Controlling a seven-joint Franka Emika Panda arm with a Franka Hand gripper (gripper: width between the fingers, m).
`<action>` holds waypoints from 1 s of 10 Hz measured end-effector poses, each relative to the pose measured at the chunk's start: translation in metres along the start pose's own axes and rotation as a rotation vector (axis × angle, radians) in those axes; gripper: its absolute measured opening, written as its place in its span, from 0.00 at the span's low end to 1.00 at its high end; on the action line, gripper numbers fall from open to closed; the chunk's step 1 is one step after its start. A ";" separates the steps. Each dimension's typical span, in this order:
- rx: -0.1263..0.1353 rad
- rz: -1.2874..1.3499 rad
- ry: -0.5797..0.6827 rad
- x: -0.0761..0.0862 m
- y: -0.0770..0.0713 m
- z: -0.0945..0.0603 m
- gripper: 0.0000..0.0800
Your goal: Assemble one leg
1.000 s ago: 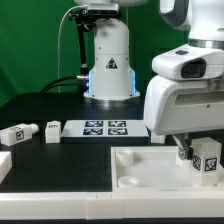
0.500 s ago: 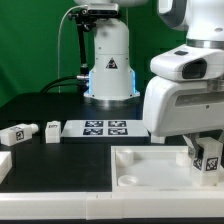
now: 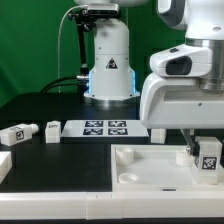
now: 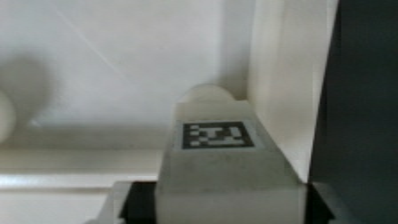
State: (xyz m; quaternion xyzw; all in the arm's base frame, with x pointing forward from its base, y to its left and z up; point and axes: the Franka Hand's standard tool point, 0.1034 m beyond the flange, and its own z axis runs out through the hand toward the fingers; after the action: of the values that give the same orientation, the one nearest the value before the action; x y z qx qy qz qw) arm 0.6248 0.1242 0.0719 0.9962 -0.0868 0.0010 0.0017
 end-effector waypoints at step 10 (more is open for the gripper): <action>-0.093 0.665 0.039 0.000 0.034 0.000 0.40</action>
Offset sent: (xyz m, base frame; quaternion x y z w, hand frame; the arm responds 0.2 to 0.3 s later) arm -0.0043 0.0001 0.0010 0.0075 0.0234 0.2196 0.9753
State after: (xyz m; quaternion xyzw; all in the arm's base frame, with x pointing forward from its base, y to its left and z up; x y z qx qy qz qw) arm 0.6192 0.0910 0.0721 0.9120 -0.4069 0.0166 0.0485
